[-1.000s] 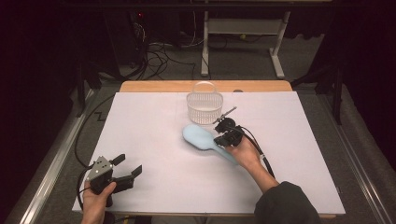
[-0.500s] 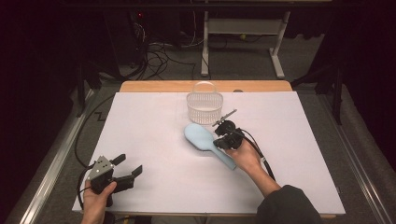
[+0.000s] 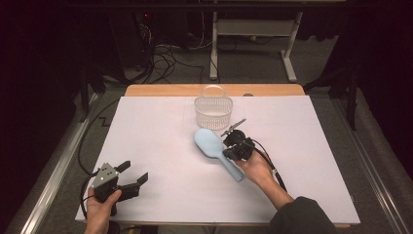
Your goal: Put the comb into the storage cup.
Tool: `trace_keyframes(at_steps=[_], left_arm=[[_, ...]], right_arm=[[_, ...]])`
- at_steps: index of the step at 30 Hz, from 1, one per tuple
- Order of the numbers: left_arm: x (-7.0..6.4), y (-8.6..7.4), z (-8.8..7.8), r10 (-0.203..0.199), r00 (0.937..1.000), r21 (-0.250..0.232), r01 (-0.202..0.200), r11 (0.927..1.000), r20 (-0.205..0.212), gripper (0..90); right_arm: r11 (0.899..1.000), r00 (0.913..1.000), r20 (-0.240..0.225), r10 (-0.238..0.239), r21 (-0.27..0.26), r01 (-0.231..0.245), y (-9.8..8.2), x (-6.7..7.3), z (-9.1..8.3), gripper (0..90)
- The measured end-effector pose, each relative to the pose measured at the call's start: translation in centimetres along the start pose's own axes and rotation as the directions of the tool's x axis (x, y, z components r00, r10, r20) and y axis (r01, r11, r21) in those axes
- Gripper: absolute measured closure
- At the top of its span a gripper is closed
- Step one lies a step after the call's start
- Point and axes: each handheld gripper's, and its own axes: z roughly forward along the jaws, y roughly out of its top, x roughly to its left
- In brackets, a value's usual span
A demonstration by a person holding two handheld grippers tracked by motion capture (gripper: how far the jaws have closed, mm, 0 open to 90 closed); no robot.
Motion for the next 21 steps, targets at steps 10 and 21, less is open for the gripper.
trace_keyframes(at_steps=[10,21], left_arm=[[0.0,0.0,0.0,0.001,1.0,0.002,-0.001,1.0,0.0,18.8],[-0.1,0.0,0.0,0.003,1.0,0.006,-0.003,1.0,0.003,18.8]], right_arm=[[0.999,0.9992,-0.018,0.036,-0.04,-0.037,-0.9,-0.1,-0.8,79.3],[0.998,0.9974,-0.047,0.055,-0.028,-0.057,-1.1,0.7,-0.1,55.4]])
